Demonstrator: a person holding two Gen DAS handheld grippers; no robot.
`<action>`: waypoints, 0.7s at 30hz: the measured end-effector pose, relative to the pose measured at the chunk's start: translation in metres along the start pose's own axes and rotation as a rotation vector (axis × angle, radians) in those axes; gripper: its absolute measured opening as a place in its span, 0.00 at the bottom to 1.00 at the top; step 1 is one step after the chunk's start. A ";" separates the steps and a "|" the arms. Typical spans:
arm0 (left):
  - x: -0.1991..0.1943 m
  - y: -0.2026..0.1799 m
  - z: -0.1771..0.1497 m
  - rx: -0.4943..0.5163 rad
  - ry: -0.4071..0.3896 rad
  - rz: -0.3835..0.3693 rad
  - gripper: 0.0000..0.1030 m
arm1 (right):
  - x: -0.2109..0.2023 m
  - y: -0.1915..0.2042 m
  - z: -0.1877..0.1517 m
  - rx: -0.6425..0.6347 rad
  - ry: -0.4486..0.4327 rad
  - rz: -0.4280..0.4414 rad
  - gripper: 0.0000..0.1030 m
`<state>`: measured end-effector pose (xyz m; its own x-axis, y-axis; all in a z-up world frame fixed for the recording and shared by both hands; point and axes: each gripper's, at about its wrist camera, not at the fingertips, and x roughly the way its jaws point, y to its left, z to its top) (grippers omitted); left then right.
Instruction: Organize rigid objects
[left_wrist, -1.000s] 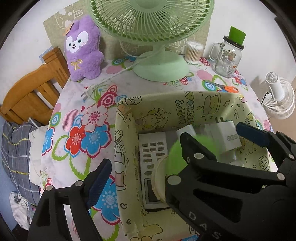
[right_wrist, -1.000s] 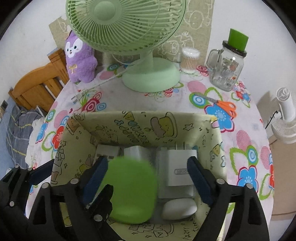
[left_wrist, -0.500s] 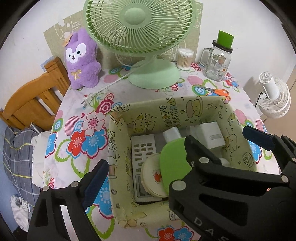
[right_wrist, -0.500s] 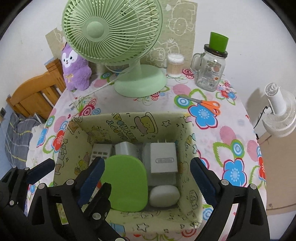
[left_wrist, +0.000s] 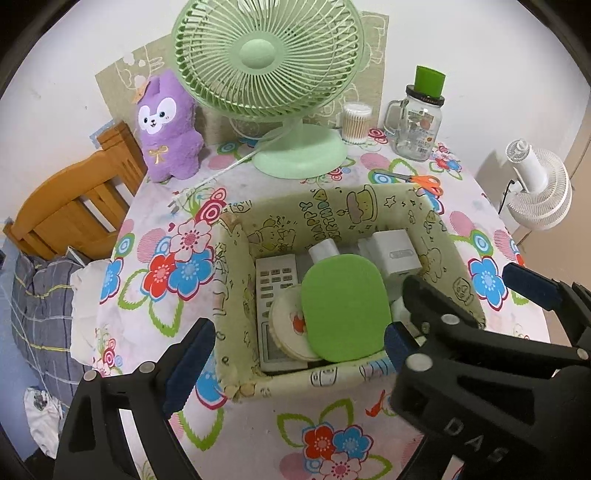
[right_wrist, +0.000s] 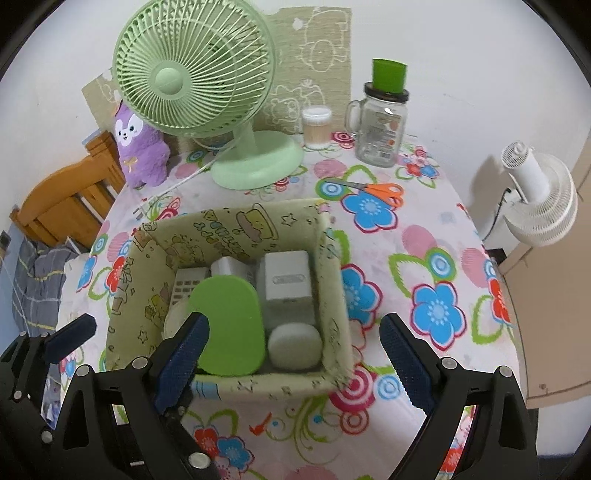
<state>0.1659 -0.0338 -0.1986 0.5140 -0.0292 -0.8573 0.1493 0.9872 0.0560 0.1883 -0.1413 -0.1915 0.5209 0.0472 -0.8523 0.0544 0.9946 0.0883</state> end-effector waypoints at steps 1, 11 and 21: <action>-0.002 0.000 -0.001 -0.001 -0.004 -0.001 0.91 | -0.003 -0.001 -0.001 0.002 -0.003 -0.001 0.93; -0.031 0.011 -0.012 -0.038 -0.030 0.006 0.91 | -0.039 -0.003 -0.011 -0.008 -0.049 -0.017 0.93; -0.060 0.032 -0.020 -0.089 -0.063 0.044 0.91 | -0.074 -0.005 -0.016 -0.013 -0.093 -0.024 0.92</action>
<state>0.1230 0.0029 -0.1553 0.5707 0.0076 -0.8211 0.0512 0.9977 0.0449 0.1358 -0.1486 -0.1376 0.5964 0.0151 -0.8025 0.0572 0.9965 0.0613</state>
